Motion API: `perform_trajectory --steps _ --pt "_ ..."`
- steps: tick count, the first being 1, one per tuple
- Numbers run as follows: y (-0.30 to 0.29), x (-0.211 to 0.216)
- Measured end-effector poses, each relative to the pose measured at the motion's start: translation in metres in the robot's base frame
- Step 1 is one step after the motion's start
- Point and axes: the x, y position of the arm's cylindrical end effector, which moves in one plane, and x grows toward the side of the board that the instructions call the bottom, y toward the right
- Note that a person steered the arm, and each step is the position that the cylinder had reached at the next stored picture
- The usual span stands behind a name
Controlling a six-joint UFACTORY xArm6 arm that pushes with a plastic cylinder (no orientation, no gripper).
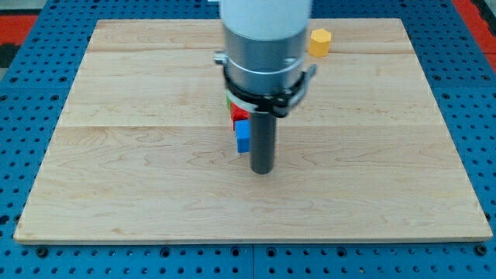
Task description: Move the yellow hexagon right to the red circle
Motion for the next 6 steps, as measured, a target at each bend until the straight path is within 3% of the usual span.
perform_trajectory --steps 1,4,6 --pt "0.056 -0.036" --pt "0.207 -0.226" --pt "0.204 -0.325"
